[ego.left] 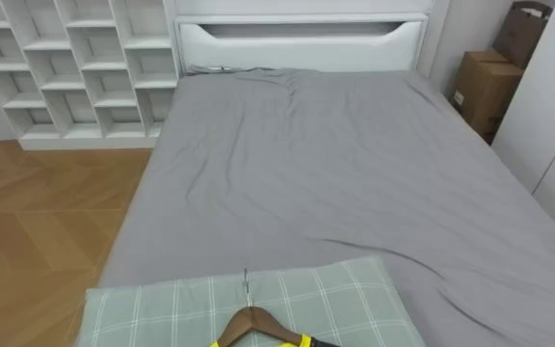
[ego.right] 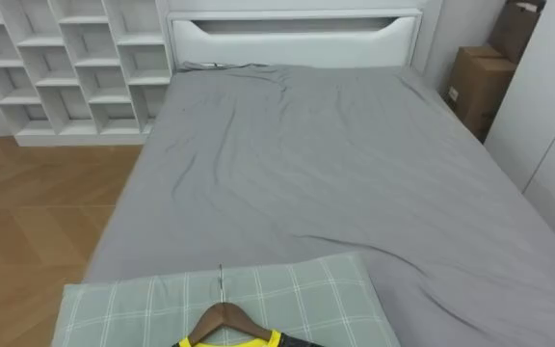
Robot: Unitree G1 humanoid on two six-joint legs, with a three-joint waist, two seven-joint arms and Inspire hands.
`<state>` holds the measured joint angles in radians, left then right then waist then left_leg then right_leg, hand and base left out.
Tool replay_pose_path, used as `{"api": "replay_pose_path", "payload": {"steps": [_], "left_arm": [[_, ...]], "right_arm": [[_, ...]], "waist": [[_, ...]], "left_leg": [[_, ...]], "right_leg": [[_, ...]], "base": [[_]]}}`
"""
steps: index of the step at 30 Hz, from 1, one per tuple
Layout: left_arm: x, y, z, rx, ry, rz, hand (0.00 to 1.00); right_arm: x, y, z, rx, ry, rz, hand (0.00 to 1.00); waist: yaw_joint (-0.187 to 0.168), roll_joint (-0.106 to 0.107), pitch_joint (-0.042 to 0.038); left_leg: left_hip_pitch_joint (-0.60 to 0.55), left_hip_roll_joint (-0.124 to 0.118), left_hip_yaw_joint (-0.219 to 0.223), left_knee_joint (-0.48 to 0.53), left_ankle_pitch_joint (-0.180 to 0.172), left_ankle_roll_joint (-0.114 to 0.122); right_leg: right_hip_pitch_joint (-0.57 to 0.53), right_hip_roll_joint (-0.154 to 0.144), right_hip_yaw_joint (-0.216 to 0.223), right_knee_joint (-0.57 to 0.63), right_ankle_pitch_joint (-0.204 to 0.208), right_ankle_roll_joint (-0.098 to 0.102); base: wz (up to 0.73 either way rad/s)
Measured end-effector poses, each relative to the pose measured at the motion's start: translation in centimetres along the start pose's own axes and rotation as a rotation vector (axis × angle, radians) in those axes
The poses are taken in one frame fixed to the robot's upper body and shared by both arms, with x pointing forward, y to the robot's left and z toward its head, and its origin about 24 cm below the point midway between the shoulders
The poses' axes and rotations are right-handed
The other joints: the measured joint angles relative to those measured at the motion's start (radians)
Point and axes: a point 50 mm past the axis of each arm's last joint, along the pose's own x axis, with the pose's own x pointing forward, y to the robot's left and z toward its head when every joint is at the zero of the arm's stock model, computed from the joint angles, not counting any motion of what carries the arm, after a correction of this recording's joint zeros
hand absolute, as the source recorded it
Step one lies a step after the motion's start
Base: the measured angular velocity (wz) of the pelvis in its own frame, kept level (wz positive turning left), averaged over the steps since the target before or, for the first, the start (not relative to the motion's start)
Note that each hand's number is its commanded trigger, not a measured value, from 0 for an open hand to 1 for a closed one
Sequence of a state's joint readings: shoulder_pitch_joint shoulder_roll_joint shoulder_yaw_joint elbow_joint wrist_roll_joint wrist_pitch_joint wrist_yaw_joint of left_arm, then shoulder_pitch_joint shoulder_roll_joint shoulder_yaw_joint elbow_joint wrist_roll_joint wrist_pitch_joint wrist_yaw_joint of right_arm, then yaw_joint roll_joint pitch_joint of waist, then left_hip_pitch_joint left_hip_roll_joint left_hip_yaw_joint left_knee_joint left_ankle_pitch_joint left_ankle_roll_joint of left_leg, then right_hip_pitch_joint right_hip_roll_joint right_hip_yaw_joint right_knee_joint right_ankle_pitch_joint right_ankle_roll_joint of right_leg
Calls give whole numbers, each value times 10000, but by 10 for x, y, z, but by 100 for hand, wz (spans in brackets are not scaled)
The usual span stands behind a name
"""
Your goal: Hang clothes
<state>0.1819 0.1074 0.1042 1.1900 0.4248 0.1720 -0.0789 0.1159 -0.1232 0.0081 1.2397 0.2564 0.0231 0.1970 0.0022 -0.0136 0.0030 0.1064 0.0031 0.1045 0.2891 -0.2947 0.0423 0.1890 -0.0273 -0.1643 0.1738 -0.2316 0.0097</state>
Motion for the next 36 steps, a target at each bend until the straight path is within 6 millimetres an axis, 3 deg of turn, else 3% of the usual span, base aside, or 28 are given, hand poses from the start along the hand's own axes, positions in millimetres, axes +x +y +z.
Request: {"api": "replay_pose_path", "payload": {"steps": [36], "left_arm": [[0,-3,-3,58,-120,366,0]], "right_arm": [[0,-1,-1,156,47,53,0]], "waist": [[-11,16,6]], "left_leg": [[104,0,-3,-101,-75,19]], "right_leg": [[1,6,-22,120,0,1]], "base": [[-1]]}}
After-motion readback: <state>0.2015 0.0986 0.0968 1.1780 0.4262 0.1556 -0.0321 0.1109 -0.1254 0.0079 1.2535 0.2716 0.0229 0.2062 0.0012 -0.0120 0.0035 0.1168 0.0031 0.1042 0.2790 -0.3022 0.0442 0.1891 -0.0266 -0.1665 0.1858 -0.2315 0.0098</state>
